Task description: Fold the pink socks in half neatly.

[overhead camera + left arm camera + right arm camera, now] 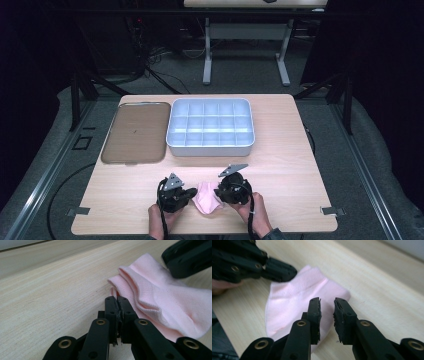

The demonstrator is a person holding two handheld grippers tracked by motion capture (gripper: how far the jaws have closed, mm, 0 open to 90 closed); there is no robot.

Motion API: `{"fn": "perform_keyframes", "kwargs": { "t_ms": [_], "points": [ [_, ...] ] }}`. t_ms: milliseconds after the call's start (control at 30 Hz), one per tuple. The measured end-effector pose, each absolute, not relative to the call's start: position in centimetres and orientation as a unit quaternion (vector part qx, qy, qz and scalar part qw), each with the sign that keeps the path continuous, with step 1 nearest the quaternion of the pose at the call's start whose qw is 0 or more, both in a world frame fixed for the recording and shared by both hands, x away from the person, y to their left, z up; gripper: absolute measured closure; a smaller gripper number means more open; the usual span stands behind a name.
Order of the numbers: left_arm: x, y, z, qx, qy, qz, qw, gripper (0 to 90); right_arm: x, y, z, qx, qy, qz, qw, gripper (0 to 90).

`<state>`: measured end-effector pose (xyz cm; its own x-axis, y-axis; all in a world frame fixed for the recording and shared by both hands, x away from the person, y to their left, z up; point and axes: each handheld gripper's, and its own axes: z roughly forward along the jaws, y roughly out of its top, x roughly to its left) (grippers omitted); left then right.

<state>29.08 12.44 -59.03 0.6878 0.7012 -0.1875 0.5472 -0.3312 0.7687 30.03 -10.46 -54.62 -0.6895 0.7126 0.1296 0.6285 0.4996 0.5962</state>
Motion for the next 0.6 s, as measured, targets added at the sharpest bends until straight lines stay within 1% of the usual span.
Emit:
{"fn": "perform_keyframes", "kwargs": {
  "t_ms": [133, 267, 367, 467, 533, 600],
  "points": [
    [29.1, 12.4, -59.0, 0.811, 0.385, 0.090, 0.431, 87.0, 30.3, -9.5, -55.7, 0.377, 0.867, 0.320, 0.058, 70.8],
    [29.0, 12.4, -59.0, 0.811, 0.387, 0.089, 0.430, 87.0, 30.4, -9.1, -55.5, 0.369, 0.868, 0.327, 0.049, 65.0],
    [29.0, 12.4, -59.0, 0.811, 0.387, 0.089, 0.430, 86.9, 30.4, -8.7, -55.6, 0.357, 0.877, 0.318, 0.047, 66.0],
    [29.1, 12.4, -59.0, 0.811, 0.386, 0.089, 0.430, 87.0, 30.6, -8.3, -56.1, 0.348, 0.883, 0.311, 0.048, 73.2],
    [29.0, 12.4, -59.0, 0.810, 0.387, 0.089, 0.431, 86.9, 30.6, -8.1, -56.3, 0.343, 0.883, 0.318, 0.045, 81.0],
    [29.0, 12.4, -59.0, 0.811, 0.387, 0.089, 0.430, 86.9, 30.7, -8.0, -56.3, 0.339, 0.884, 0.319, 0.043, 86.7]
  ]
}}
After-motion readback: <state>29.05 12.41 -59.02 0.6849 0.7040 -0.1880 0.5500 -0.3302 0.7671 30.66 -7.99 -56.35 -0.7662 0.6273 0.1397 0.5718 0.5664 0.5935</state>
